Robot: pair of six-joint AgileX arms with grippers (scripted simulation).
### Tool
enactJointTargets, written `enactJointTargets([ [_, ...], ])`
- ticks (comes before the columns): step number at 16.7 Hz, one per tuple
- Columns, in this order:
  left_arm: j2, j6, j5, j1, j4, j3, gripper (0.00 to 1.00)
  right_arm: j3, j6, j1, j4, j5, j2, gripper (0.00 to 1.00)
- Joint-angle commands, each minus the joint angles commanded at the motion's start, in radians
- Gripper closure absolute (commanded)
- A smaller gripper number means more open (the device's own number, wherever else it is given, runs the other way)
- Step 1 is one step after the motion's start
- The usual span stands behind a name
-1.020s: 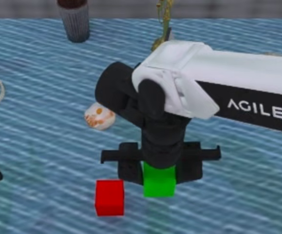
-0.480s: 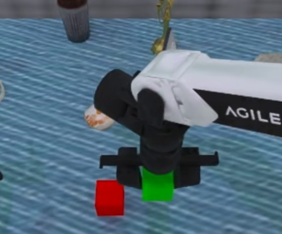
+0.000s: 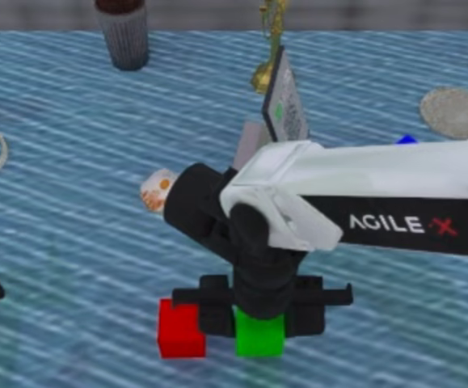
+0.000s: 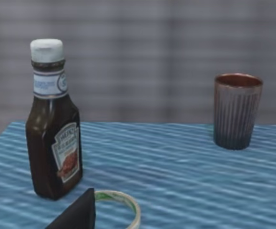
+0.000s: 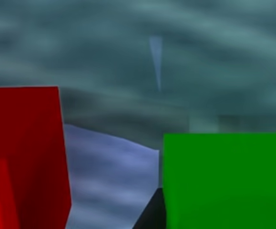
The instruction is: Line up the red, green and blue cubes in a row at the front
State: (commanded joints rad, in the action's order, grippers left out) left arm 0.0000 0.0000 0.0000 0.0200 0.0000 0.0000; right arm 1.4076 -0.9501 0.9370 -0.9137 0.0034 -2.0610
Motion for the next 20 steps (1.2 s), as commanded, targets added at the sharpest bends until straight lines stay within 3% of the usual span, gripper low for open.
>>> enactJointTargets([
  [2, 0.000, 0.000, 0.000, 0.000, 0.000, 0.000, 0.00, 0.000, 0.000, 0.000, 0.000, 0.000, 0.000, 1.00],
  [15, 0.000, 0.000, 0.000, 0.000, 0.000, 0.000, 0.00, 0.000, 0.000, 0.000, 0.000, 0.000, 0.000, 0.02],
  [20, 0.000, 0.000, 0.000, 0.000, 0.000, 0.000, 0.00, 0.000, 0.000, 0.000, 0.000, 0.000, 0.000, 0.00],
])
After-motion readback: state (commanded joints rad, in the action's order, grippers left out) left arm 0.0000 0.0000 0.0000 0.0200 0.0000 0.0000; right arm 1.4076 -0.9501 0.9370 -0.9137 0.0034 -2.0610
